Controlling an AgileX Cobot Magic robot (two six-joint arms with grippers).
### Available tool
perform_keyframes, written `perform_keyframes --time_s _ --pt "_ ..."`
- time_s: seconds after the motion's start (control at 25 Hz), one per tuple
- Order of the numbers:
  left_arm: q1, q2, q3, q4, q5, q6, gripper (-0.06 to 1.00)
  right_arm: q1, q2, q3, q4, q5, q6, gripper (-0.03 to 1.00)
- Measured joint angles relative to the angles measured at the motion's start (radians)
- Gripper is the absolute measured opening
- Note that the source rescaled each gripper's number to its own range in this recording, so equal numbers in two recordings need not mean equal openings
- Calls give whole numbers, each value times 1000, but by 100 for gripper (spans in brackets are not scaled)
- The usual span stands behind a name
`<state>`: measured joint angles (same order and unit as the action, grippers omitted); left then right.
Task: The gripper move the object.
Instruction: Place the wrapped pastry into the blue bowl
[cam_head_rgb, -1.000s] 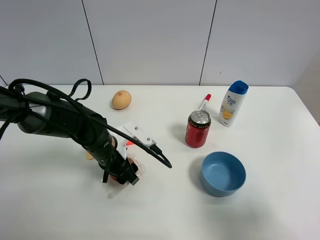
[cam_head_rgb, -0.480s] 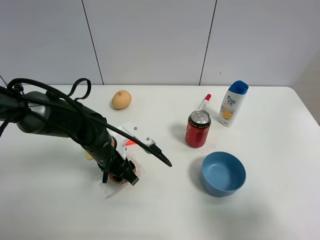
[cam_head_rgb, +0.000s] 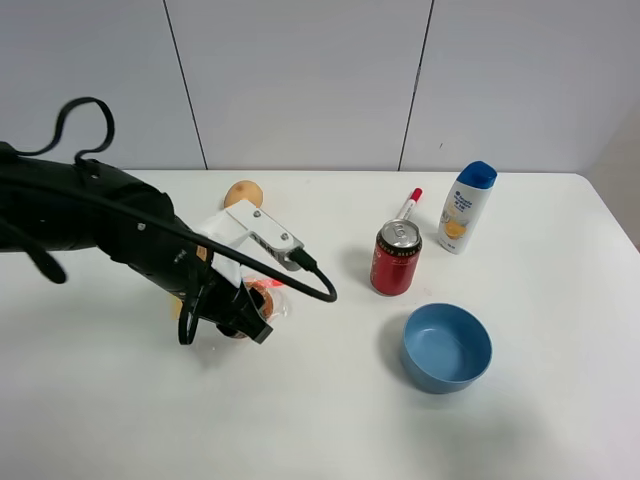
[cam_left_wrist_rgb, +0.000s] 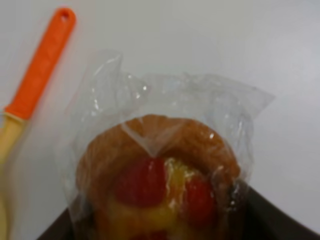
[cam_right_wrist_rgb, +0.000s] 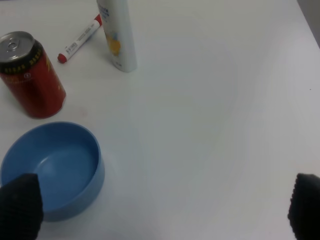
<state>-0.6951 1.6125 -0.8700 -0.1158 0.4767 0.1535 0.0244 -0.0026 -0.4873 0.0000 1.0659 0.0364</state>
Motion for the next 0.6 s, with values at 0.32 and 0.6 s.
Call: perform_keyframes --time_s 0.32,0.6 --pt "-21 -68 -161 46 281 0 1 0 0 0 0 0 0 100" --pt "-141 -45 -421 98 401 29 1 0 0 0 0 0 0 100"
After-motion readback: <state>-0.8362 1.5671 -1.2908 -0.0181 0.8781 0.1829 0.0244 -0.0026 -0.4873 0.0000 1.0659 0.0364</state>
